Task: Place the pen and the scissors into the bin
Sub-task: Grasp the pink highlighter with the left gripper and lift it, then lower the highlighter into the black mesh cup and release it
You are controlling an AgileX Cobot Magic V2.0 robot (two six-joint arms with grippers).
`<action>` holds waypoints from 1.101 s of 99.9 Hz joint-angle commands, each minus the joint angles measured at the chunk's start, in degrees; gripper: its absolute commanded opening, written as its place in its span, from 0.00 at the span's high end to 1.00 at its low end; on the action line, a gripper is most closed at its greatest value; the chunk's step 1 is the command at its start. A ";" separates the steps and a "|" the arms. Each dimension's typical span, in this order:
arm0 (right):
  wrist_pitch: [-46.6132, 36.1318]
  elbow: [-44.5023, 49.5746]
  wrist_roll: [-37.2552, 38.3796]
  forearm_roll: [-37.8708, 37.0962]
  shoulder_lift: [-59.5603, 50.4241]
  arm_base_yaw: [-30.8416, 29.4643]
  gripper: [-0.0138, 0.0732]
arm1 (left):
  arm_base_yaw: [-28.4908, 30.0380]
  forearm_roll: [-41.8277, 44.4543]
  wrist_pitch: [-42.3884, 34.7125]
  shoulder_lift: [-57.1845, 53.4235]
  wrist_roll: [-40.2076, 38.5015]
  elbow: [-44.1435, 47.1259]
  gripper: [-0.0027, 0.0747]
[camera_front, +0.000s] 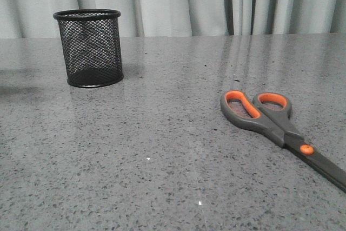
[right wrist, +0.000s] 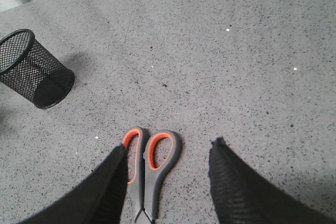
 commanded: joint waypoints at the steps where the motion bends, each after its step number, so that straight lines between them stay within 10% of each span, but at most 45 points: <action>1: -4.26 -2.02 -0.79 -0.05 0.22 -0.23 0.48 | 0.12 1.20 -3.44 -1.61 -0.70 -1.88 0.64; 43: -2.77 -2.02 -0.79 -0.05 0.22 -0.23 0.48 | 0.12 3.92 -0.92 3.58 -0.79 -1.88 0.66; 70: -1.39 -2.02 -0.79 0.37 0.22 -0.23 0.48 | 0.12 0.97 1.06 5.61 3.06 -1.88 0.99; 110: -1.33 -2.02 -0.79 0.37 0.22 -0.23 0.48 | -6.14 -31.08 -34.87 -14.31 22.97 -1.88 0.99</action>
